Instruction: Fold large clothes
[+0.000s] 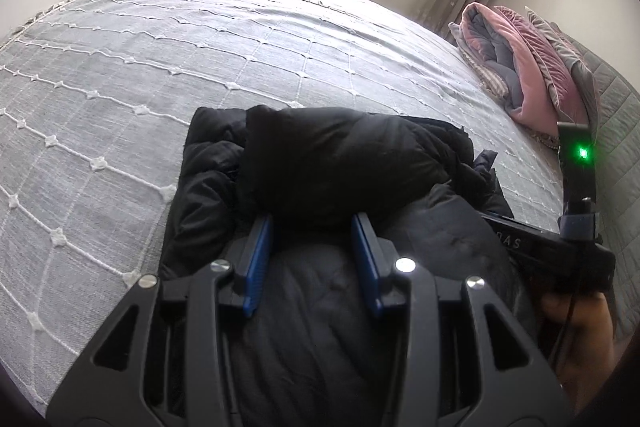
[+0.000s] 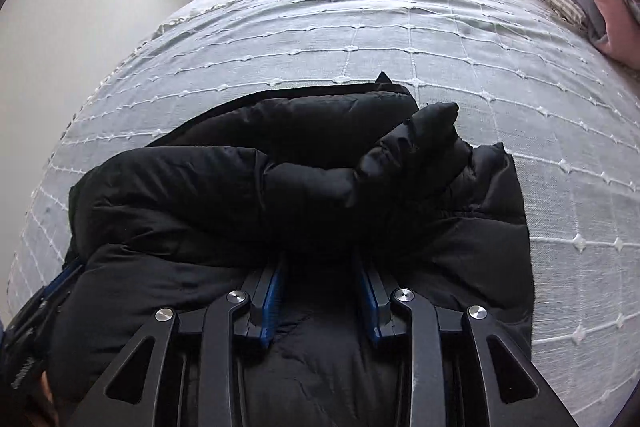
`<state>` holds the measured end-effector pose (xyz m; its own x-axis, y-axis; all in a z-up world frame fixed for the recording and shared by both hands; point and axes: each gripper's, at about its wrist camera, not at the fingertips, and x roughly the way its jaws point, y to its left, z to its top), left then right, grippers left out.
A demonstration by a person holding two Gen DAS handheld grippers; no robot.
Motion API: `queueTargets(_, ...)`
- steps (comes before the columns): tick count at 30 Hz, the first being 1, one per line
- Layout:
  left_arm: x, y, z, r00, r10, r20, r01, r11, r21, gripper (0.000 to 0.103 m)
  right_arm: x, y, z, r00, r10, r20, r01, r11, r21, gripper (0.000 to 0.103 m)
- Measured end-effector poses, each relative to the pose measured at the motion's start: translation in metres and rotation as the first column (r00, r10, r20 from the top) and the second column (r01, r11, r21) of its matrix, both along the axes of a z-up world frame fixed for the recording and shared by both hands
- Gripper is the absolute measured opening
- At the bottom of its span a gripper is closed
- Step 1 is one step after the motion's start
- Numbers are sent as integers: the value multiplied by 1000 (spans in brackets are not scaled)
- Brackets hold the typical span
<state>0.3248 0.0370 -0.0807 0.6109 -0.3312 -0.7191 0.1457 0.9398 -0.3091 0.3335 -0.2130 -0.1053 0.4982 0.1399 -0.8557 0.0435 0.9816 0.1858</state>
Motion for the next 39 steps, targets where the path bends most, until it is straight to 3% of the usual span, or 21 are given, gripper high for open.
queueTargets(4,-1,1,-2,1000,-13,-11,13,1000,8,43,3,2,1,1000,-12,-2,12,1000,-8,34)
queueTargets(7,-10,9,10,999,-24,-37,24,1000,9,43,-18,1,23,999,-33,7,33,999,-27,38)
queueTargets(8,-15,14,17,999,-24,-41,24,1000,1,43,-34,-7,36,998,-52,36,52,998,20,44)
queueTargets(10,-28,27,30,998,-16,-59,15,1000,-20,51,-70,-19,60,993,-68,101,57,993,100,80)
queueTargets(12,-41,40,37,996,-10,-90,6,999,-50,66,-114,-31,78,982,-105,154,85,988,128,87)
queueTargets(15,-63,60,34,992,18,-125,-29,996,-85,70,-157,-51,78,978,-133,160,101,976,194,87)
queueTargets(19,-74,81,6,976,24,-217,-57,988,-146,71,-190,-67,44,978,-187,95,152,944,293,87)
queueTargets(21,-72,87,-4,968,17,-252,-68,978,-197,74,-189,-76,30,981,-193,34,173,934,312,87)
queueTargets(27,-68,80,-12,963,-45,-266,-26,966,-256,74,-177,-88,16,984,-180,9,154,863,481,87)
queueTargets(30,-65,87,-17,956,-61,-289,-39,944,-328,74,-169,-87,5,984,-178,-15,165,872,461,87)
queueTargets(39,-64,90,-28,942,-90,-323,-51,914,-402,75,-160,-84,-7,984,-174,-36,167,844,509,88)
